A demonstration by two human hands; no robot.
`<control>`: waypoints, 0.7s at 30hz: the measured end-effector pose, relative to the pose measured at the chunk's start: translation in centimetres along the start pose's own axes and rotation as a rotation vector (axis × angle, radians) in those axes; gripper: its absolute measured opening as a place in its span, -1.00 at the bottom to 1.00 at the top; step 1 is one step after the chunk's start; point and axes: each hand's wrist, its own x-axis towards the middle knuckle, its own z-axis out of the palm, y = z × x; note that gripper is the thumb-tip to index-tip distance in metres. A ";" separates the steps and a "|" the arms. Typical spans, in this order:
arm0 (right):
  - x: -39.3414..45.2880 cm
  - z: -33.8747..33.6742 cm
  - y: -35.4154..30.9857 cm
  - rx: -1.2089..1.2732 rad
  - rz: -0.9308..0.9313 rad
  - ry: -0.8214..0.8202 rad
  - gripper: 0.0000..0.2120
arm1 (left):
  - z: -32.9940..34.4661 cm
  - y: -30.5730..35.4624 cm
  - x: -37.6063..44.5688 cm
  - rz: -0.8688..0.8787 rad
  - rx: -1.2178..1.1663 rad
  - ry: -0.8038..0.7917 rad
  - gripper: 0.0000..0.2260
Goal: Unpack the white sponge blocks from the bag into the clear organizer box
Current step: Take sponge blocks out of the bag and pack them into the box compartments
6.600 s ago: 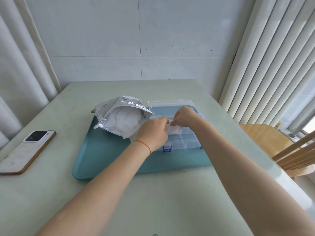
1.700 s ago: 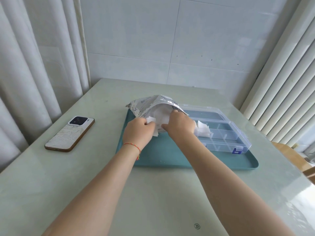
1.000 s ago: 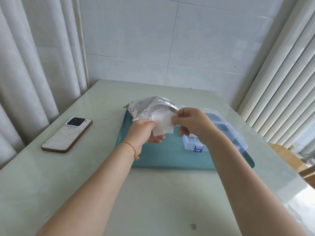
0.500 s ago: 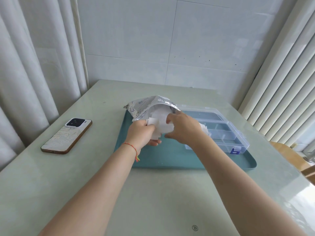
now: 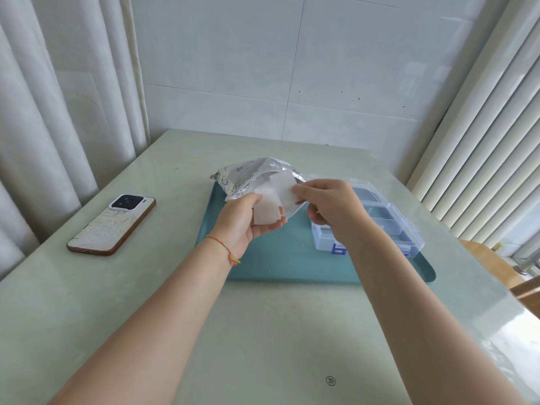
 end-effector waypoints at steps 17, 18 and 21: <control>-1.3 1.9 0.5 -0.600 -0.344 -0.196 -0.31 | 0.1 -0.4 -0.4 -0.039 0.046 -0.117 -0.85; -1.4 2.0 0.5 -0.671 -0.407 -0.250 -0.19 | 0.2 -0.3 -0.5 -0.058 0.050 -0.138 -0.88; -1.6 2.9 0.6 -0.844 -0.532 -0.293 -0.07 | 0.3 -0.3 -0.8 -0.093 0.125 -0.226 -0.92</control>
